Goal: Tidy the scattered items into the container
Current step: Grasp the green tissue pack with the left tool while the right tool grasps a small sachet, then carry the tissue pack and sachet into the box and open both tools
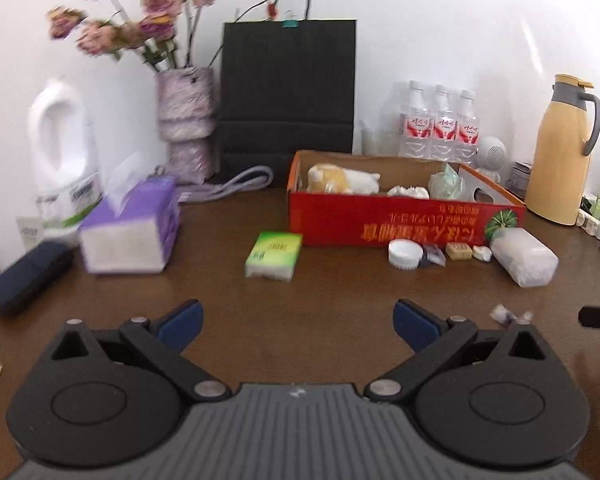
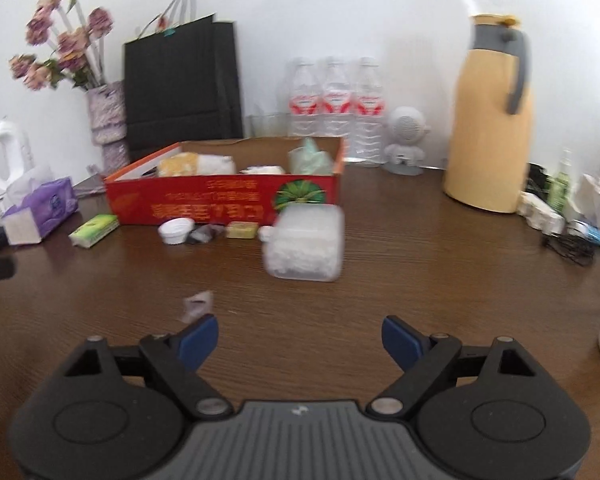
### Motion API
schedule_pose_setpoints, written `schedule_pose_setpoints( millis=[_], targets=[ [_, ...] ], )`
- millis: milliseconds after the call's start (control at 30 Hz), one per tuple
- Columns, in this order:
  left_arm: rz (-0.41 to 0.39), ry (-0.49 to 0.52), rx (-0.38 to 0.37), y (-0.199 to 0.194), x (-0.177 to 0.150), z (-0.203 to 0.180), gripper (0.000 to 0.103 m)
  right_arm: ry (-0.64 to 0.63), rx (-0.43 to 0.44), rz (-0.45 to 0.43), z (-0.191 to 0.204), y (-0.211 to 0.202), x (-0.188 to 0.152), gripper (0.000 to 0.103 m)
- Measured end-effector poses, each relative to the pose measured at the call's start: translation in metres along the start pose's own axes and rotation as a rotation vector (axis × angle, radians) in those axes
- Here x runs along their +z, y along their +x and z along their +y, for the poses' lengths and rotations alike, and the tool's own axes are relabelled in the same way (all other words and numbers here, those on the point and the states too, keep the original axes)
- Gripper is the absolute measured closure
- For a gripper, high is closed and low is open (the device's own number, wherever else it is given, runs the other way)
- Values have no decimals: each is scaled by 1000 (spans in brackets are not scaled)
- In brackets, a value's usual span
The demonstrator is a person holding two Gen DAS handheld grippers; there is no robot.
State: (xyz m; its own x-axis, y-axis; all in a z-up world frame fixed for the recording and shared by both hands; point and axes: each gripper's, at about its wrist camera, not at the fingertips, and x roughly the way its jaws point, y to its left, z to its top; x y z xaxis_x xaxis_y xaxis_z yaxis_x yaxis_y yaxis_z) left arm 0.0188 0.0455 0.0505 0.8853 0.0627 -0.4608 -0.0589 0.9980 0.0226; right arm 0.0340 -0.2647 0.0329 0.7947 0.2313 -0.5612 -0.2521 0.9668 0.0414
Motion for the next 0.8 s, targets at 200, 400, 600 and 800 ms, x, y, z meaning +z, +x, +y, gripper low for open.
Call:
schedule_pose_setpoints(
  millis=[200, 400, 600, 800],
  targets=[
    [59, 58, 32, 103, 38, 11, 0, -122, 140, 91, 41, 48, 15, 53],
    [153, 102, 40, 161, 42, 20, 7, -136, 175, 130, 51, 66, 18, 63],
    [236, 2, -21, 168, 39, 29, 57, -149, 171, 132, 55, 72, 22, 84],
    [175, -72, -4, 109, 30, 19, 58, -146, 146, 135, 60, 65, 19, 88]
  ],
)
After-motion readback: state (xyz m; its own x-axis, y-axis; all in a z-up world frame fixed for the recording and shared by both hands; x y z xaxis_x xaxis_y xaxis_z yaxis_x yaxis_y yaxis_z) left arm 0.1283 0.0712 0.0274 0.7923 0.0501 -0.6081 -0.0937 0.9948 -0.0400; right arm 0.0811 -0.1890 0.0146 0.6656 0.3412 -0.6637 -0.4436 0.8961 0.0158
